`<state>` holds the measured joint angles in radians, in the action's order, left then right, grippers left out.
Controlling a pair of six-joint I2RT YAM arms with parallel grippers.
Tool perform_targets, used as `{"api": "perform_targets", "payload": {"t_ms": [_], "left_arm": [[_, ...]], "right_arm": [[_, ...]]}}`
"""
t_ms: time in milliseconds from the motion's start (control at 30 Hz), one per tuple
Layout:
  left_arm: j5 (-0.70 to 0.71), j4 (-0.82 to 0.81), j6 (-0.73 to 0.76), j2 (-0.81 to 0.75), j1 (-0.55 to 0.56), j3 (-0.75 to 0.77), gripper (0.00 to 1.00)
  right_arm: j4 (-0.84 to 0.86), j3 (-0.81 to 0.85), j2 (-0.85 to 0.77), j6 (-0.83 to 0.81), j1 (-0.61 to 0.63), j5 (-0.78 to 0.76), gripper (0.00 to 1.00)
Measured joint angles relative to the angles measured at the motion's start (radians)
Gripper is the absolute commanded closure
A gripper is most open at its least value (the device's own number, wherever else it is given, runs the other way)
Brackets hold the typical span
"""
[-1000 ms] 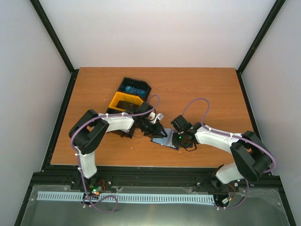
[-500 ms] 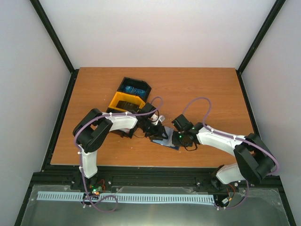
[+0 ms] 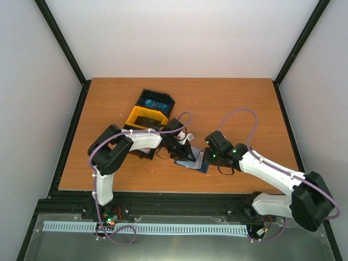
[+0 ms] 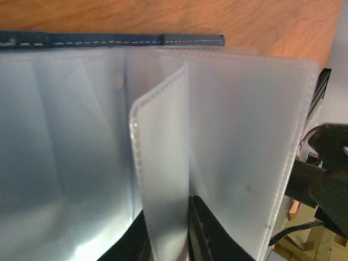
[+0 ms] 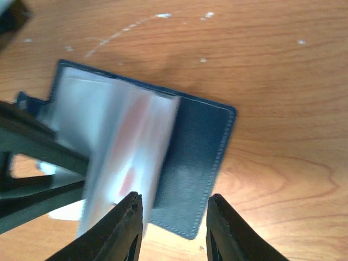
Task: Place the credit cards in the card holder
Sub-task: Insert the credit card into the card holder.
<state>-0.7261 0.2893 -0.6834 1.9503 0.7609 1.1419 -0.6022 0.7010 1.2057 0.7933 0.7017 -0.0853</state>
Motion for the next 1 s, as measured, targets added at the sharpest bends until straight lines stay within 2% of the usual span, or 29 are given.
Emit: {"api": "perform_targets", "payload": {"t_ms": [67,233,600,833,1000], "left_arm": [[-0.001,0.0,0.002,0.004,0.004,0.006,0.9],[-0.004,-0.002,0.002,0.007,0.014,0.014,0.92],[-0.037,-0.025,0.002,0.007,0.014,0.011,0.95],[0.031,0.006,0.001,0.005,0.014,0.011,0.95],[0.116,0.063,0.0,-0.024,0.013,0.011,0.88]], "right_arm": [[0.014,0.005,-0.018,-0.02,0.0,0.027,0.67],[0.094,0.021,-0.019,-0.062,0.0,0.124,0.8],[0.193,0.013,0.093,-0.064,0.0,0.18,0.88],[0.168,-0.005,0.112,-0.032,0.0,0.122,0.84],[0.164,-0.026,0.126,-0.027,0.0,0.112,0.81]]}}
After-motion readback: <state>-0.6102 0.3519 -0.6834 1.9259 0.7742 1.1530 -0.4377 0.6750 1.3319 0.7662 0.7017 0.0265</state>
